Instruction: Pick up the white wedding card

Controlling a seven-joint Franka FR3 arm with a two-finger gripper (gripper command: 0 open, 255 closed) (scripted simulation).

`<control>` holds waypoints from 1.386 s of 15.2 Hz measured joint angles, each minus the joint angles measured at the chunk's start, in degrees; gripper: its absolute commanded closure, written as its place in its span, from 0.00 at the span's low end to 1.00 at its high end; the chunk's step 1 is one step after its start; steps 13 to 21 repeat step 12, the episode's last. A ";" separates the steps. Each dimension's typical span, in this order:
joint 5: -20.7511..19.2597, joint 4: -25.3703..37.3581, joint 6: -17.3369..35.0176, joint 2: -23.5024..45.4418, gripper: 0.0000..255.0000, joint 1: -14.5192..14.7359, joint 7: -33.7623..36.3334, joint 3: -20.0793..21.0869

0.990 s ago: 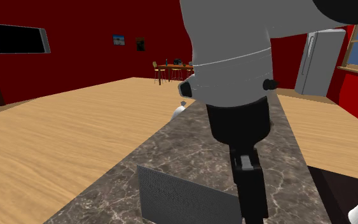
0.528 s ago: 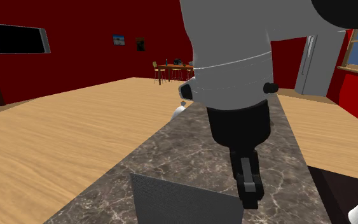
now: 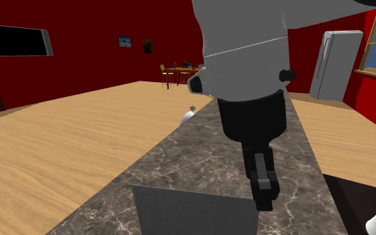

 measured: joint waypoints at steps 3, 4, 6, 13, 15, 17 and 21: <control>0.24 1.72 -2.27 -0.64 1.00 -0.07 -0.09 -0.10; 0.32 2.28 -2.99 -0.83 1.00 -0.06 -0.05 -0.11; 0.48 3.45 -4.54 -1.26 1.00 -0.11 -0.12 -0.20; 0.63 7.23 -8.82 -1.83 1.00 -0.22 -0.04 -0.37; 0.63 7.23 -8.82 -1.83 1.00 -0.22 -0.04 -0.37; 0.63 7.23 -8.82 -1.83 1.00 -0.22 -0.04 -0.37; 0.63 7.23 -8.82 -1.83 1.00 -0.22 -0.04 -0.37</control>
